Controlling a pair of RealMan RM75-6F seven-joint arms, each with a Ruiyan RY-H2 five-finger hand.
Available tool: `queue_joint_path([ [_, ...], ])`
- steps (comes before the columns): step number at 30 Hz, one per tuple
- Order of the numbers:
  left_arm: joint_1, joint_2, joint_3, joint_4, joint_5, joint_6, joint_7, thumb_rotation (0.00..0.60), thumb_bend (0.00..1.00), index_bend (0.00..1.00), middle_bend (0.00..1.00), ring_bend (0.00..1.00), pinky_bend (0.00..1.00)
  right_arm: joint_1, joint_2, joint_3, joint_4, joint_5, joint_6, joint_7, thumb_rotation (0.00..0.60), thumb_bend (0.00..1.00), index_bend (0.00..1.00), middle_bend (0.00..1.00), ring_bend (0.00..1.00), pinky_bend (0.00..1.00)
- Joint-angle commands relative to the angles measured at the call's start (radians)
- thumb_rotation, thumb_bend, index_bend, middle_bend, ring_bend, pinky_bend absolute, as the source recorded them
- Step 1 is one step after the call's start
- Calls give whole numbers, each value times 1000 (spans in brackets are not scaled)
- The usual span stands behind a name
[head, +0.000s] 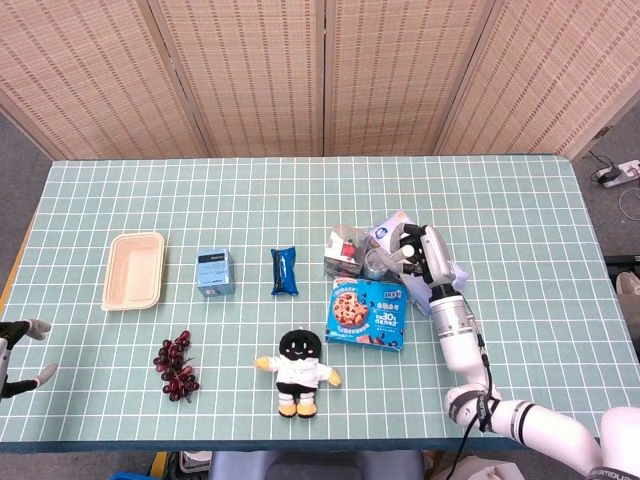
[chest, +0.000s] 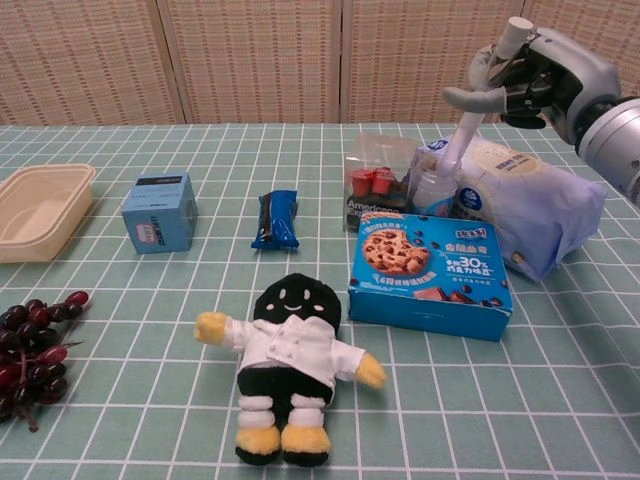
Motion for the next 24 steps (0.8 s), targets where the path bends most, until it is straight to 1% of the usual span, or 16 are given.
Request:
queue_joint_path([
  [1, 0, 0, 0, 0, 1, -1, 0, 600, 188, 464, 444, 340, 441, 6, -15, 0, 24, 3, -11, 11, 600, 428, 771, 1000, 1000, 1000],
  [6, -1, 0, 1, 0, 1, -3, 0, 600, 188, 464, 444, 340, 441, 16, -33, 0, 59, 9, -36, 15, 600, 410, 771, 1000, 1000, 1000],
  [9, -1, 0, 1, 0, 2, -2, -1, 600, 188, 465, 444, 340, 441, 20, -36, -3, 71, 13, -54, 14, 600, 361, 762, 1000, 1000, 1000],
  [15, 0, 2, 2, 0, 4, -2, -2, 600, 188, 464, 444, 340, 441, 16, -30, -11, 71, 7, -67, 15, 600, 255, 628, 1000, 1000, 1000],
  [19, 0, 2, 3, -1, 6, -2, 0, 600, 188, 465, 444, 340, 441, 14, -25, -12, 69, 1, -67, 13, 600, 146, 520, 1000, 1000, 1000],
  [24, -1, 2, 3, -1, 5, -5, 3, 600, 187, 464, 444, 340, 441, 9, -12, -14, 61, -10, -62, 9, 600, 22, 421, 1000, 1000, 1000],
])
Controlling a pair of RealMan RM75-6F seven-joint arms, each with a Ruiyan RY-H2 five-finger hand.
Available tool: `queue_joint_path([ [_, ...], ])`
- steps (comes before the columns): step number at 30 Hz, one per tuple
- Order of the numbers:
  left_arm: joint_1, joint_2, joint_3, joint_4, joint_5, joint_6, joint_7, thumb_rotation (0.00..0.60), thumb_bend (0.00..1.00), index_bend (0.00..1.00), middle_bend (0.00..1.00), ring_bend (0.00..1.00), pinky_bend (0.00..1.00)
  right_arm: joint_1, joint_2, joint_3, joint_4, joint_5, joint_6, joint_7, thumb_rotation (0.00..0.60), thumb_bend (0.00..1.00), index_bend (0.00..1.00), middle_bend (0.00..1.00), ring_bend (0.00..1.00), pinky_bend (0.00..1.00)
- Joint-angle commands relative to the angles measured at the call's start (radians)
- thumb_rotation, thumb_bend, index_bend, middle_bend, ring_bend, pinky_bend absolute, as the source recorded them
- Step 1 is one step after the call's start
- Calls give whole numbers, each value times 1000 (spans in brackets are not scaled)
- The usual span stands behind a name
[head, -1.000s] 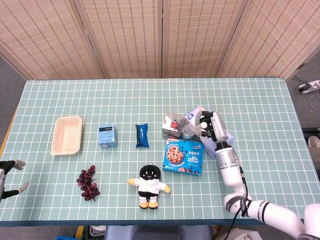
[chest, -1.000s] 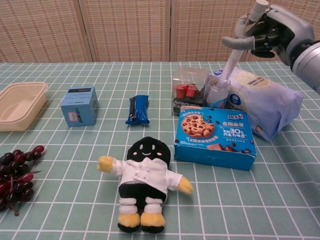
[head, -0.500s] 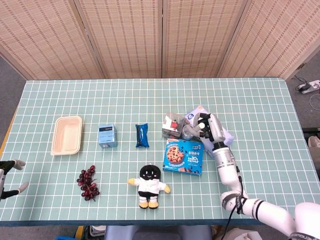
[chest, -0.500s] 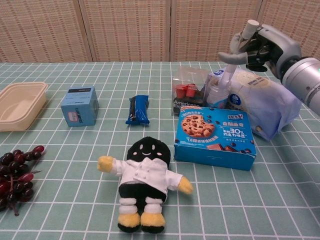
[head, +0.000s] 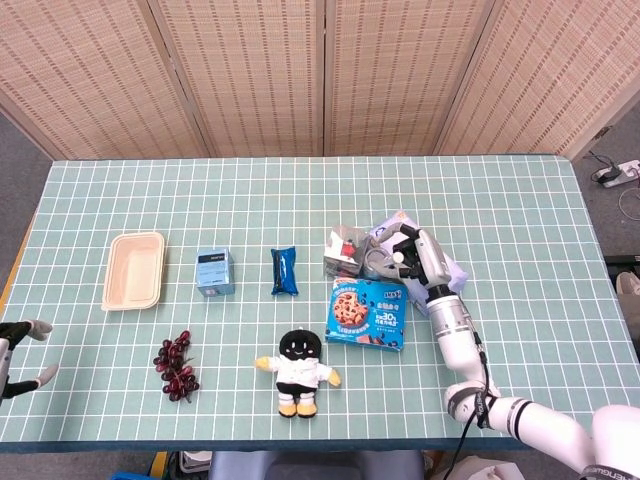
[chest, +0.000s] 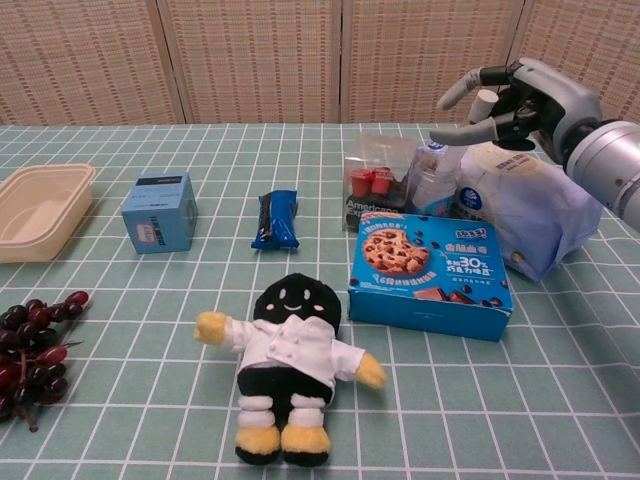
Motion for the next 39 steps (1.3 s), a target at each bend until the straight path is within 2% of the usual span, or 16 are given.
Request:
queue_joint_path([
  [1, 0, 0, 0, 0, -1, -1, 1, 600, 188, 464, 444, 340, 441, -5, 10, -3, -9, -9, 6, -4, 600, 5, 403, 1000, 1000, 1000],
  [7, -2, 0, 0, 2, -3, -6, 3, 600, 188, 465, 444, 340, 441, -37, 74, -22, -79, -46, 52, -50, 600, 0, 344, 1000, 1000, 1000],
  [13, -4, -3, 1, 1, -7, -11, 15, 600, 188, 464, 444, 340, 441, -99, 251, -70, -261, -85, 54, -113, 600, 0, 323, 1000, 1000, 1000],
  [17, -6, -6, 1, 1, -11, -14, 25, 600, 188, 463, 444, 340, 441, -148, 381, -111, -374, -115, 77, -202, 600, 0, 296, 997, 1000, 1000],
  [21, -7, -13, 0, 3, -11, -14, 30, 600, 188, 424, 444, 340, 442, -200, 479, -152, -459, -130, 121, -318, 600, 0, 278, 902, 971, 1000],
  [24, -9, -23, 1, 10, 3, -8, 36, 600, 188, 362, 444, 341, 445, -247, 546, -187, -514, -146, 159, -371, 600, 0, 280, 822, 902, 1000],
  [28, -14, -42, 5, 22, 23, -6, 47, 600, 188, 344, 444, 341, 445, -321, 609, -233, -546, -186, 244, -425, 600, 0, 341, 706, 768, 987],
  [33, -21, -62, 6, 35, 30, -10, 64, 600, 188, 342, 444, 340, 445, -405, 676, -284, -551, -228, 321, -392, 600, 0, 434, 570, 583, 814],
  [35, -23, -73, 6, 41, 34, -9, 74, 600, 188, 344, 443, 339, 445, -441, 695, -304, -540, -240, 354, -396, 600, 0, 439, 536, 527, 696],
  [39, -25, -95, 4, 54, 42, 1, 90, 600, 188, 370, 417, 335, 445, -504, 695, -335, -508, -278, 432, -393, 600, 1, 442, 516, 489, 478],
])
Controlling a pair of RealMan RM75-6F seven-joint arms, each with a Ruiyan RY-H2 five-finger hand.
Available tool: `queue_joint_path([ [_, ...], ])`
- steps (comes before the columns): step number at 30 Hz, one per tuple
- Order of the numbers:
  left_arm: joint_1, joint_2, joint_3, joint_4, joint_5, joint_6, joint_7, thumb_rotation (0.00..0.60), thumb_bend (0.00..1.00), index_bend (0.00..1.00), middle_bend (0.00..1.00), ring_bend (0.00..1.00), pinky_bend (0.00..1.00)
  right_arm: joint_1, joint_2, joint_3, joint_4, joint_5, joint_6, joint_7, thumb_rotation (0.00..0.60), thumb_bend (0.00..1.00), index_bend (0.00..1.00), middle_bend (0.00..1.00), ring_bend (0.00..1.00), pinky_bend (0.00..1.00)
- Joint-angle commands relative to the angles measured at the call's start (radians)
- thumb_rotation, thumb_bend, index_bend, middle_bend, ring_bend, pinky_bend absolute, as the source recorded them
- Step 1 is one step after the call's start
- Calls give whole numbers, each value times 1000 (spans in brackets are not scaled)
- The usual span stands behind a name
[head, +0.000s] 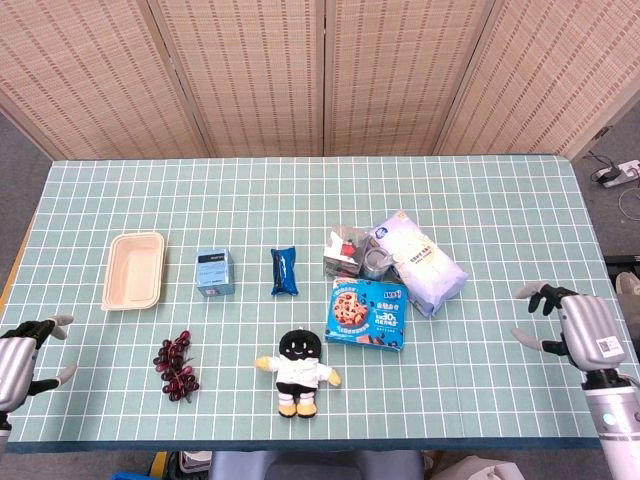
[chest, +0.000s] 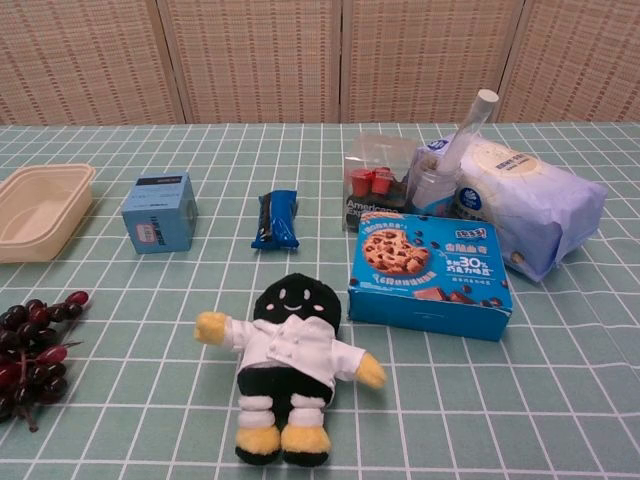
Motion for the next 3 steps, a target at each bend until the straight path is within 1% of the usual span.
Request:
queue_joint_path([
  [1, -2, -13, -2, 9, 5, 7, 9, 600, 188, 375, 411, 335, 445, -57, 1, -33, 33, -40, 66, 4, 600, 3, 442, 515, 487, 447],
  [3, -1, -23, -4, 13, 11, 17, 11, 600, 188, 381, 395, 335, 445, -85, -9, -46, 55, -60, 102, 7, 600, 11, 442, 515, 487, 429],
])
